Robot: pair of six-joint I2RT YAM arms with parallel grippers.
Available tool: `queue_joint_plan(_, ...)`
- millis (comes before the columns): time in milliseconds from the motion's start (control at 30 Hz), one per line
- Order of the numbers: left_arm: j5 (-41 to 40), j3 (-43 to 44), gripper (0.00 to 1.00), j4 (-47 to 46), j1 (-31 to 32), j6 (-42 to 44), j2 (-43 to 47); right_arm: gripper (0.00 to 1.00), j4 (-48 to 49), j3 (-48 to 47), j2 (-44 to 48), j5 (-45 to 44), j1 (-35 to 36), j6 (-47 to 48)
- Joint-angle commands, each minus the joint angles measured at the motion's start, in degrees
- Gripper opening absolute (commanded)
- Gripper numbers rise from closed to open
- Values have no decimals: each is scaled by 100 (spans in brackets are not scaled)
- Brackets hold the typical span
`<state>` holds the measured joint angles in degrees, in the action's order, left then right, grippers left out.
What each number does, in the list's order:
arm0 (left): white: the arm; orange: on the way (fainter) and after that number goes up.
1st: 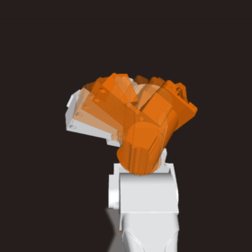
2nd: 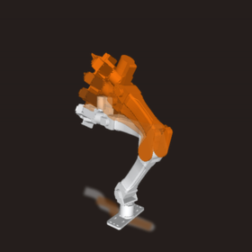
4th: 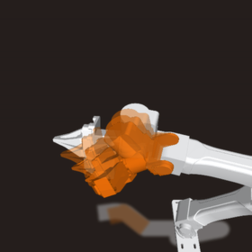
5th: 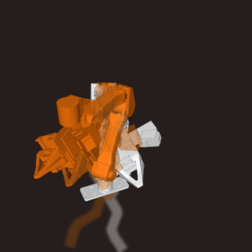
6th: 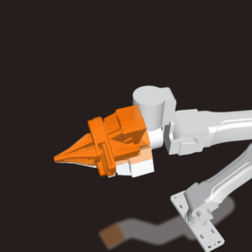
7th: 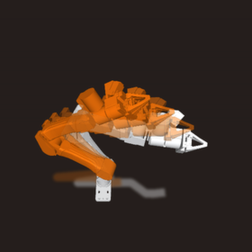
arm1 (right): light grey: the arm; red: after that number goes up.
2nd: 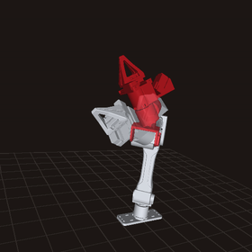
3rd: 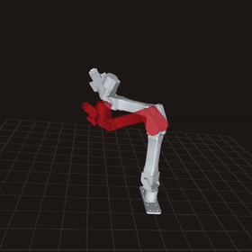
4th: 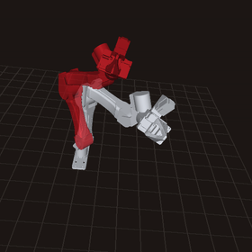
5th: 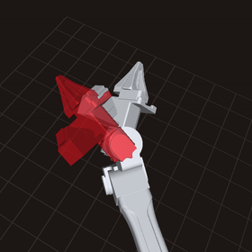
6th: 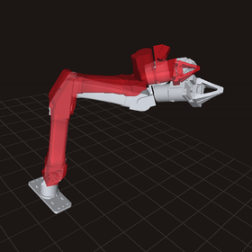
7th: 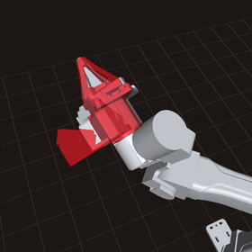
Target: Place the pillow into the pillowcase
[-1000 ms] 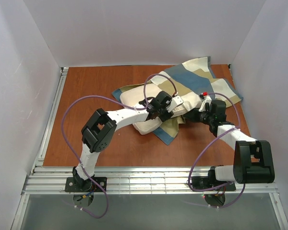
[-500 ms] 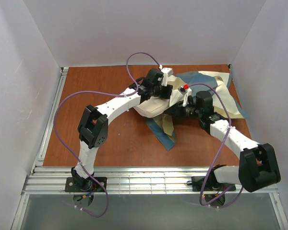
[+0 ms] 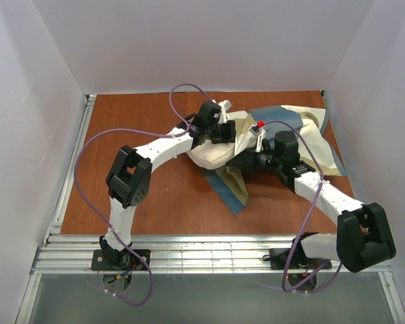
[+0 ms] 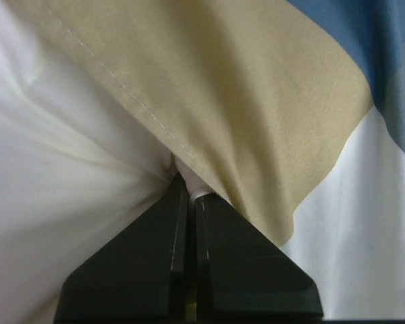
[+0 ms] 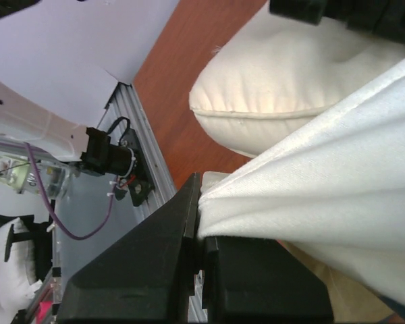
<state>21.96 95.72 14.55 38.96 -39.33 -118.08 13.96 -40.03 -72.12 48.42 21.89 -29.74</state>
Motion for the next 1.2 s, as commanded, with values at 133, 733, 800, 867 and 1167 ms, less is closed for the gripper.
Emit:
queue_joint_plan(133, -492, 210, 0, -655, -389, -462, -391, 1, 821, 327, 356, 2241, 404, -315)
queue_joint_plan(733, 2147, -2928, 90, 875, -2345, 2439, 3098, 62, -4016, -2903, 59, -2534, 105, 3790)
queue_joint_plan(800, 1701, -2928, 90, 866, -2603, 2404, 2967, 67, -3533, -3264, -547, -2969, 79, 3992)
queue_joint_plan(867, 1419, -2858, 90, 866, -2780, 2500, 2670, 75, -3225, -3870, -1387, -3110, 70, 4194)
queue_joint_plan(1167, 1574, -2427, 93, 453, -2789, 2439, 1438, 86, -3311, -6744, -4801, -3041, 26, 5100)
